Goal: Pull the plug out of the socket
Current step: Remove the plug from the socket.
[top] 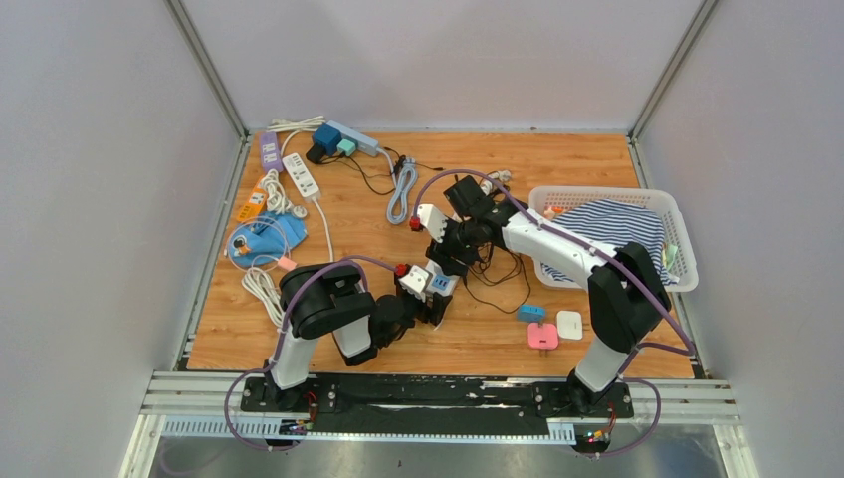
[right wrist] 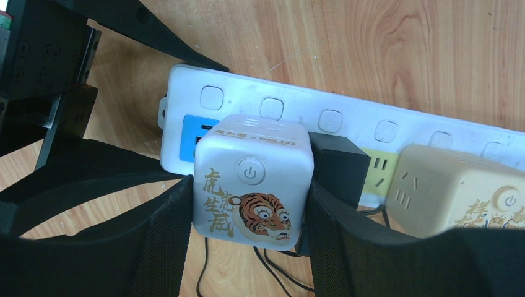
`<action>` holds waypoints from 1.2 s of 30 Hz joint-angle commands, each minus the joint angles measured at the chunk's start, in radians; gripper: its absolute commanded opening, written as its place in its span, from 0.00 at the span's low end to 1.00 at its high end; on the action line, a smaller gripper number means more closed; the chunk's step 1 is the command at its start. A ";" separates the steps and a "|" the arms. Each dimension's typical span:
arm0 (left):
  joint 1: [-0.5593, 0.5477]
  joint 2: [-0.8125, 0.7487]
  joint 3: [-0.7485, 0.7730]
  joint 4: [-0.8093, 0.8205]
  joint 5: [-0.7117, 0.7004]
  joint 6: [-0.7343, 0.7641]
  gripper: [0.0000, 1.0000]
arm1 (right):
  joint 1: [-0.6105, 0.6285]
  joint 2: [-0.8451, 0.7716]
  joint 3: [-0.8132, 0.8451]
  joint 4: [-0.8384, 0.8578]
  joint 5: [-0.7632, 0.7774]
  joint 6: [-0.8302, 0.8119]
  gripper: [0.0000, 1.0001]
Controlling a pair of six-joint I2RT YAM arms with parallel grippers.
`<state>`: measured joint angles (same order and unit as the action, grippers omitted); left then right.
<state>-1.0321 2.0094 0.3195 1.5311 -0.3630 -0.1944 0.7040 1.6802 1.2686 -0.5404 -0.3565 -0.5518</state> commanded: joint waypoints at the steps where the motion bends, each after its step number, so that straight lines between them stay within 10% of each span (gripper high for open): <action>1: 0.021 0.030 0.002 0.011 -0.091 0.007 0.00 | 0.064 -0.045 0.006 -0.139 -0.185 -0.008 0.00; 36: 0.020 0.030 0.003 0.011 -0.103 0.001 0.00 | 0.000 -0.077 0.005 -0.140 -0.175 -0.004 0.00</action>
<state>-1.0355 2.0098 0.3180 1.5311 -0.3740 -0.1917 0.7097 1.6741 1.2686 -0.5419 -0.3405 -0.5617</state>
